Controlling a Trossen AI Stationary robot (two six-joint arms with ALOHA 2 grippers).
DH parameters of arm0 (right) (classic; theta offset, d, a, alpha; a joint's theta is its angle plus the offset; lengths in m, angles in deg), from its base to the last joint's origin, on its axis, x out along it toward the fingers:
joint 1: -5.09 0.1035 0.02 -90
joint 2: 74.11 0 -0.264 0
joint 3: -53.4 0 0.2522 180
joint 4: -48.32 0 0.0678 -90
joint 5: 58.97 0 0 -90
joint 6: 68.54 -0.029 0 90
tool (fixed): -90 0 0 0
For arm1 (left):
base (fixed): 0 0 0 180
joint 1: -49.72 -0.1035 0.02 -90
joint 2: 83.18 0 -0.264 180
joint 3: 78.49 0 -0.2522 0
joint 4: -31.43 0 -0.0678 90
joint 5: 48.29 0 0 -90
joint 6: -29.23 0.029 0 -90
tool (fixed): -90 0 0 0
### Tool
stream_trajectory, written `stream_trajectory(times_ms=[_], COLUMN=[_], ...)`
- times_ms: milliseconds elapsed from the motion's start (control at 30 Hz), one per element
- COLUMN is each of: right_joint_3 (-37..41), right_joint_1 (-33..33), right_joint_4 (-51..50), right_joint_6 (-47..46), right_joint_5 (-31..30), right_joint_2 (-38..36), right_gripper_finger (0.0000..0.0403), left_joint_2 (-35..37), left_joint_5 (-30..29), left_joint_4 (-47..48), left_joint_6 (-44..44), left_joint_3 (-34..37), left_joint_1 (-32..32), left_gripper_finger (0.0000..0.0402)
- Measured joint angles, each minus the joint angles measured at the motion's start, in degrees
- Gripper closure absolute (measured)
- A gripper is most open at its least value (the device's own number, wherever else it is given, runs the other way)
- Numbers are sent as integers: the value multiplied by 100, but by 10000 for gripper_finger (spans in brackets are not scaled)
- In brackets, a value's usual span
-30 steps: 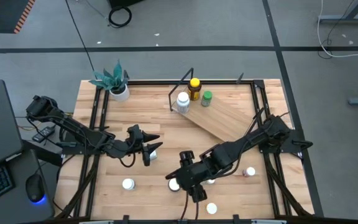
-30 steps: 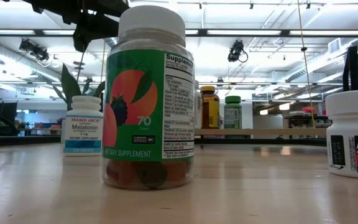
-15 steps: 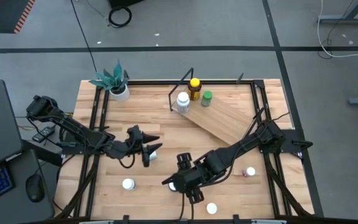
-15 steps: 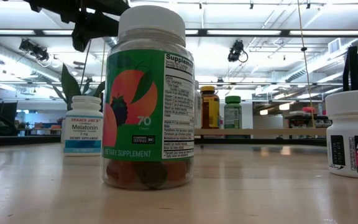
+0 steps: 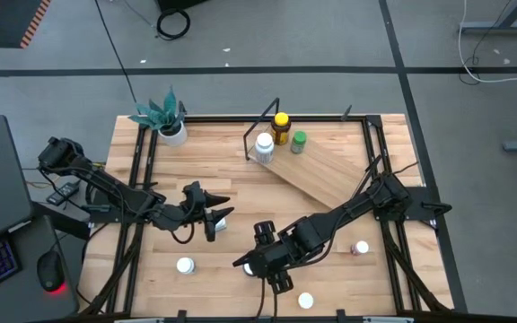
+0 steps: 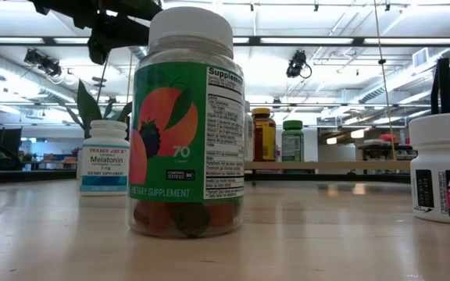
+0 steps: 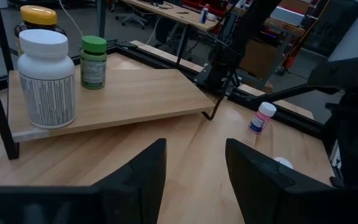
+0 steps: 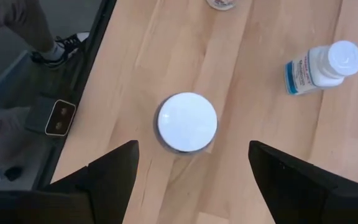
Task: Pick and place medicine bottles onto shelf by color
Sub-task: Put the green pill bottle on the shelf
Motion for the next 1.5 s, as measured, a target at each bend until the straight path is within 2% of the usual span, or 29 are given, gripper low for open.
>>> stream_trajectory(times_ms=[1300,1500], right_joint_3=[234,350], right_joint_1=[-4,16], right_joint_4=[157,454], right_joint_6=[-338,-535], right_joint_5=[115,107], right_joint_2=[-2,-2], right_gripper_finger=[92,92], left_joint_2=[2,2], left_joint_5=[-33,-33], left_joint_4=[13,11], left_joint_6=[-253,-251], left_joint_3=[0,0], left_joint_1=[35,31], left_gripper_finger=[230,230])
